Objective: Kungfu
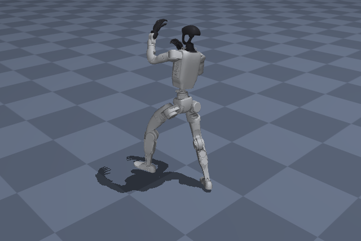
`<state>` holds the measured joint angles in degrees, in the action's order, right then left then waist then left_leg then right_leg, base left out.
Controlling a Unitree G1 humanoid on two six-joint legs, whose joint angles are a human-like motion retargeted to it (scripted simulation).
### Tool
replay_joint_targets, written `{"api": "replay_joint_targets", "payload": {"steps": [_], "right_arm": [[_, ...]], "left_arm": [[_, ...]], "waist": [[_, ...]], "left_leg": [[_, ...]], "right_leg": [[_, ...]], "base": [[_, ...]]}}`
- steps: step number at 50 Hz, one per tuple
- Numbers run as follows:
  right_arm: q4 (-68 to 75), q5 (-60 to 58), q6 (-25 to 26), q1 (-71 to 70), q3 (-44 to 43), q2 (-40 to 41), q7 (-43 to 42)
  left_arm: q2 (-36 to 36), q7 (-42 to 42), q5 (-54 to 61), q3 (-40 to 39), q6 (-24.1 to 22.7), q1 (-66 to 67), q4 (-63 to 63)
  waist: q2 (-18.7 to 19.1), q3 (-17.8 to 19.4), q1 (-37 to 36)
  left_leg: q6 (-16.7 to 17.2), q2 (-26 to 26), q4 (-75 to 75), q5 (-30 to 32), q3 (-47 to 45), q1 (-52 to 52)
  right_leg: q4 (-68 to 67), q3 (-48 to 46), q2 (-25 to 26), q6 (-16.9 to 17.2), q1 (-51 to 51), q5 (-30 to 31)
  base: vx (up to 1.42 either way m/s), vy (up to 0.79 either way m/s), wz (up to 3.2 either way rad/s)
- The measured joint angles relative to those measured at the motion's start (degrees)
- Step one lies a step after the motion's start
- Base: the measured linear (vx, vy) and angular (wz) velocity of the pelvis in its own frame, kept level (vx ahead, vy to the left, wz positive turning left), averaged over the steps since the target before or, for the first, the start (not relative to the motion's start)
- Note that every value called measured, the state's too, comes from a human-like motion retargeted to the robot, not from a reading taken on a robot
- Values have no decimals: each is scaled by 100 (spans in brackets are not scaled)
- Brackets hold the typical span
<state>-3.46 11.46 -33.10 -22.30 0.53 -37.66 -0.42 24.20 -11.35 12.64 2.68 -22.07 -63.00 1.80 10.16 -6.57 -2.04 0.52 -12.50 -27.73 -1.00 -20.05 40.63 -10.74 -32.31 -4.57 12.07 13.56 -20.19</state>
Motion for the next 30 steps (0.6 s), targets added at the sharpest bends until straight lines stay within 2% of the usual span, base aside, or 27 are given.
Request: {"api": "replay_joint_targets", "payload": {"steps": [3, 6, 8, 10, 12, 13, 15, 17, 20, 23, 25, 28, 30], "right_arm": [[1089, -714, -22, -1269, 125, -560, 205], [2707, -2323, -220, -2637, 571, -493, 188], [4231, -4042, -490, -3652, 1032, -340, -506], [5956, -6203, -172, -4637, 1636, -197, -1657], [7558, -8121, 1491, -5439, 1972, 11, -2083], [8194, -8848, 2726, -5625, 1826, 196, -2101], [9029, -9541, 4305, -5806, 1347, 521, -2107], [9245, -8804, 3624, -5865, 1288, 661, -2062], [8986, -7738, 2316, -5612, 829, 961, -2449], [8896, -6513, 1955, -5413, 456, 1271, -2903], [8853, -5661, 1816, -5300, 361, 1400, -2590], [8565, -4280, 1761, -5077, 152, 1624, -1763], [8265, -3119, 1750, -4900, 47, 1815, -1206]], "left_arm": [[603, 82, -544, -138, -173, -540, 335], [1127, 251, -1143, -246, -253, -938, 676], [1390, 324, -1409, -307, -267, -1118, 805], [1512, 389, -1563, -363, -228, -1210, 838], [1463, 480, -1609, -443, -182, -1221, 773], [1399, 544, -1620, -498, -164, -1209, 704], [1338, 719, -1662, -513, -148, -1170, 528], [1417, 962, -1848, -419, -126, -1098, 305], [1458, 1433, -2390, -476, -99, -787, -29], [1314, 1903, -2674, -410, 13, -333, -374], [1109, 2056, -2764, -197, 34, 70, -663], [742, 2108, -2766, 366, 89, 783, -1088], [484, 2102, -2769, 811, 22, 1229, -1233]], "waist": [[-276, -179, -461], [-485, -202, -1000], [-591, -130, -1272], [-707, -80, -1454], [-838, -60, -1590], [-889, -33, -1648], [-1005, 21, -1696], [-1105, 16, -1665], [-1127, 21, -1604], [-1059, 13, -1573], [-1023, 114, -1403], [-756, 198, -1107], [-590, 240, -894]], "left_leg": [[54, 202, 1, 4, 83, 165], [178, 175, -28, -17, 74, 265], [253, 148, -78, -52, 59, 293], [278, 161, -148, -115, 63, 338], [250, 237, -217, -190, 83, 390], [226, 298, -248, -229, 107, 407], [177, 434, -295, -294, 184, 418], [187, 426, -314, -319, 328, 468], [186, 421, -375, -518, 389, 386], [152, 482, -334, -789, 387, 125], [-50, 843, -174, -990, 349, -301], [-181, 1046, 177, -1033, 642, -861], [-200, 1102, 363, -1037, 806, -1149]], "right_leg": [[137, -303, 93, -19, 43, -96], [190, -248, 93, -32, -26, -168], [229, -244, 62, -39, -29, -184], [294, -259, 36, -9, -17, -162], [389, -380, -12, 97, 38, -25], [435, -447, -33, 163, 81, 73], [527, -525, -47, 290, 177, 364], [594, -458, 97, 293, 178, 818], [559, -263, 136, 293, 191, 1684], [345, -69, -27, 293, 193, 2831], [54, 138, -335, 293, 319, 3648], [-424, 419, -285, -305, 231, 4796], [-757, 578, -164, 6, 71, 4360]], "base": [[7, 0, 111], [2, 2, 10], [0, 0, 0], [7, -6, 10], [19, -3, 34], [26, -1, 53], [25, -8, 61], [30, -15, 40], [40, 1, 11], [46, 18, 9], [59, 31, 67], [51, 16, 69], [39, 6, 50]]}}
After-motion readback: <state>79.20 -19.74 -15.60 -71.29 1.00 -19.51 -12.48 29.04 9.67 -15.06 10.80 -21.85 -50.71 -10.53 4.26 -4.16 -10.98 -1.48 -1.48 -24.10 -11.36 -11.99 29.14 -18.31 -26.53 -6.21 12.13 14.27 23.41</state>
